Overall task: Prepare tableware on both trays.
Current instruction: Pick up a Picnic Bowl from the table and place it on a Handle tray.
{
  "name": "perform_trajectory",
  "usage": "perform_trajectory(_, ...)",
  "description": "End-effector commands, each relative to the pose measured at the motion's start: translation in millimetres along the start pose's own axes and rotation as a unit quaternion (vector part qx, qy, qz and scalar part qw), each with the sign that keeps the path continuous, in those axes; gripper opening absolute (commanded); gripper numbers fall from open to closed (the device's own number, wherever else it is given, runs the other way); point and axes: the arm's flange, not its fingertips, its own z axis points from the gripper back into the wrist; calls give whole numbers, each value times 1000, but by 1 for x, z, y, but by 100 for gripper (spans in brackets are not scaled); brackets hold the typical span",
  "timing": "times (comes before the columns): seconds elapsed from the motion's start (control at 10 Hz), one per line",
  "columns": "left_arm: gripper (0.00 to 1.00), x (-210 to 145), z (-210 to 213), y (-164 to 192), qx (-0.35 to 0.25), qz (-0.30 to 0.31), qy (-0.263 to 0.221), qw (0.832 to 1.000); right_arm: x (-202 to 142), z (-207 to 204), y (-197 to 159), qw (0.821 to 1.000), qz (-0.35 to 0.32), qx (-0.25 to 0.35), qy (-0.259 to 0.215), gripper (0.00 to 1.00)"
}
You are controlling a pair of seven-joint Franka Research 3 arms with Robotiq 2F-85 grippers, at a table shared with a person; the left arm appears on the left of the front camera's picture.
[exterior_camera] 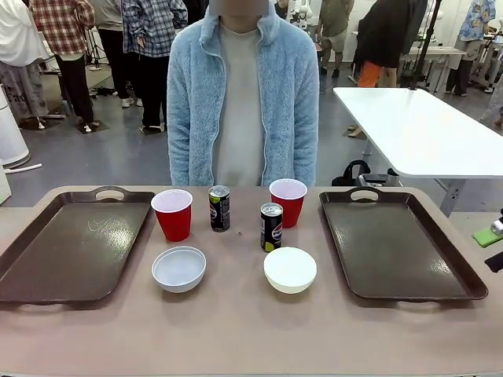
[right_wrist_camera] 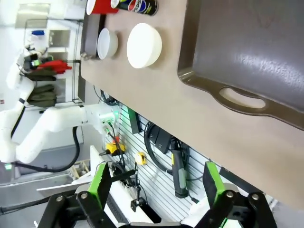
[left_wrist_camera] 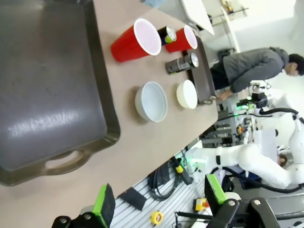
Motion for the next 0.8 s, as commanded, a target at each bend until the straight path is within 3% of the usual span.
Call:
perform_trajectory(0.0, 100, -8, 4, 10, 6, 8, 8, 1000, -6, 4, 2, 1000, -2, 11, -25, 100)
perform_trajectory(0.2, 100, -5, -6, 2, 24, -20, 5, 999, -8, 5, 5, 998, 21, -22, -50, 100)
perform_trajectory(0.3, 100, -3, 3, 6, 2, 10, -2, 1000, -5, 9, -2, 1000, -7, -2, -17, 100)
perform_trajectory(0.7, 100, -3, 3, 6, 2, 10, -2, 1000, -5, 9, -2, 1000, -7, -2, -17, 100)
